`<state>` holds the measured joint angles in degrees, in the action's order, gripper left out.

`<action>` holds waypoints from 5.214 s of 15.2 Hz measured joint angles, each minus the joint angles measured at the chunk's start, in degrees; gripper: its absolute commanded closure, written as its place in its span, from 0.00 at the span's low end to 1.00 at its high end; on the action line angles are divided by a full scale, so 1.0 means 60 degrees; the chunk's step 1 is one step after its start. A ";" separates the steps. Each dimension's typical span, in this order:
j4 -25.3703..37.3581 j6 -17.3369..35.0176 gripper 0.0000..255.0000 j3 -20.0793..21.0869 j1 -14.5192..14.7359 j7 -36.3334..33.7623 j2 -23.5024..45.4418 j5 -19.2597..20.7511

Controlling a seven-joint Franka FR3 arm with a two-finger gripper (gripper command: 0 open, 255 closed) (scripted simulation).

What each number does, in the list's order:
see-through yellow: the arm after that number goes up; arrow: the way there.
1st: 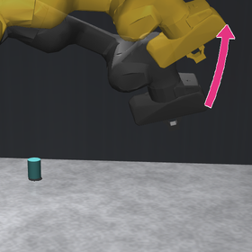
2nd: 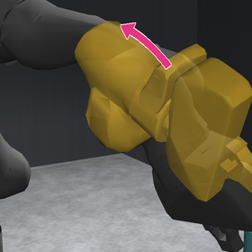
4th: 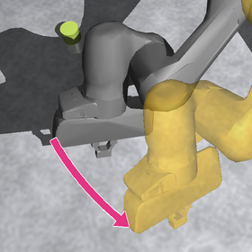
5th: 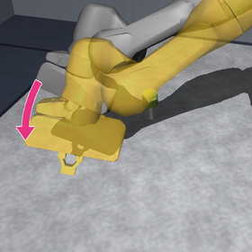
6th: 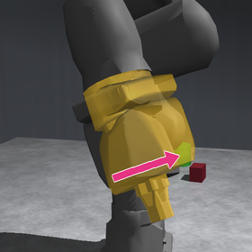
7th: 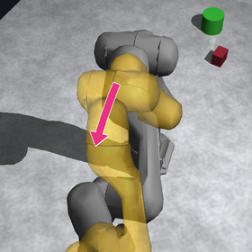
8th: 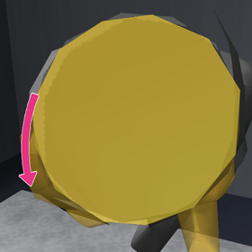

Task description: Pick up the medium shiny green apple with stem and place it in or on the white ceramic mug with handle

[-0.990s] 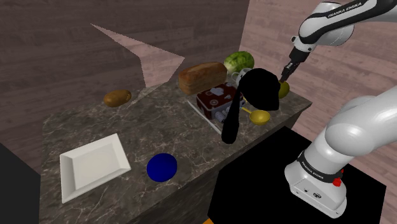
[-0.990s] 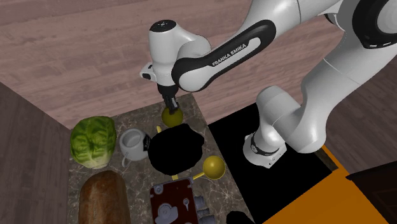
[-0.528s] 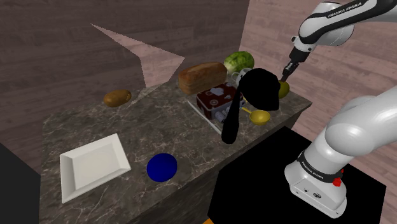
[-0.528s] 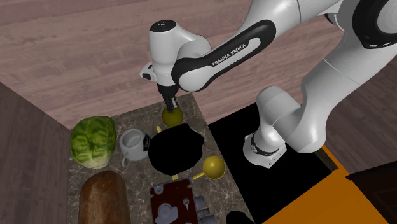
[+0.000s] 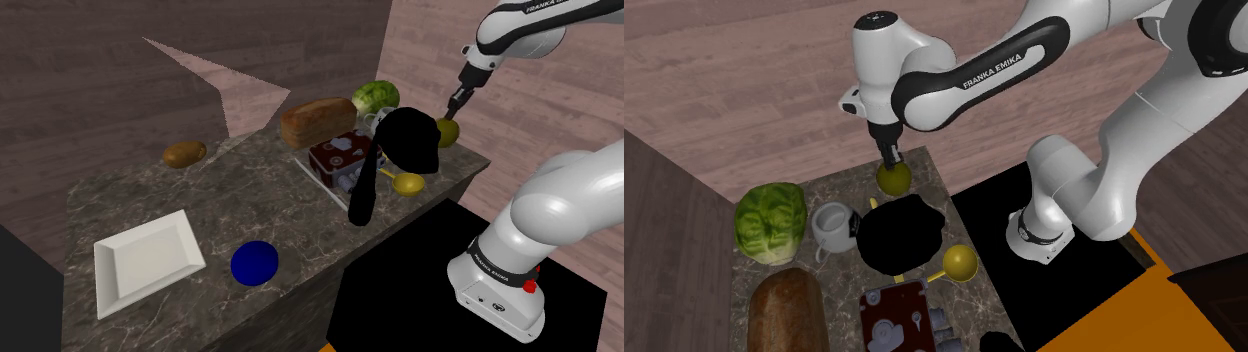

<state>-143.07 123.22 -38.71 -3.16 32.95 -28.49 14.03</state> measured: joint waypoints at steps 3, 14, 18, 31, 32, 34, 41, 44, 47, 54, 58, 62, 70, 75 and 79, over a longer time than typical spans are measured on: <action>0.0275 -0.0408 1.00 0.0124 -0.0015 -0.0038 -0.0138 -0.0018; 0.1320 -0.1882 1.00 0.0569 -0.0054 -0.0165 -0.0574 -0.0106; 0.1816 -0.2446 1.00 0.0718 -0.0027 -0.0195 -0.0641 -0.0177; 0.3937 -0.3554 1.00 0.1055 0.0599 -0.0516 0.0471 -0.0898; 0.4179 -0.3656 1.00 0.1140 0.0695 -0.0630 0.0628 -0.1002; 0.4767 -0.3710 1.00 0.1165 0.0933 -0.0745 0.1213 -0.1294; 0.7349 -0.4330 1.00 0.1214 0.1551 -0.1047 0.3442 -0.2423; 0.8136 -0.4476 1.00 0.1210 0.1646 -0.1092 0.4185 -0.2804; 0.7881 -0.4170 1.00 0.1210 0.1650 -0.1076 0.4246 -0.2840; 0.6873 -0.3278 1.00 0.1237 0.1663 -0.1083 0.4111 -0.2776; 0.6319 -0.2754 1.00 0.1228 0.1653 -0.1043 0.4077 -0.2765; 0.5803 -0.2240 1.00 0.1237 0.1660 -0.1035 0.4074 -0.2769; 0.5006 -0.1330 1.00 0.1196 0.1640 -0.0896 0.4213 -0.2870; 0.4967 -0.1275 1.00 0.1198 0.1642 -0.0897 0.4214 -0.2875; 0.4961 -0.1273 0.00 0.1198 0.1643 -0.0898 0.4216 -0.2875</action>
<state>-113.31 115.58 -31.52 6.70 27.57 -3.19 -3.22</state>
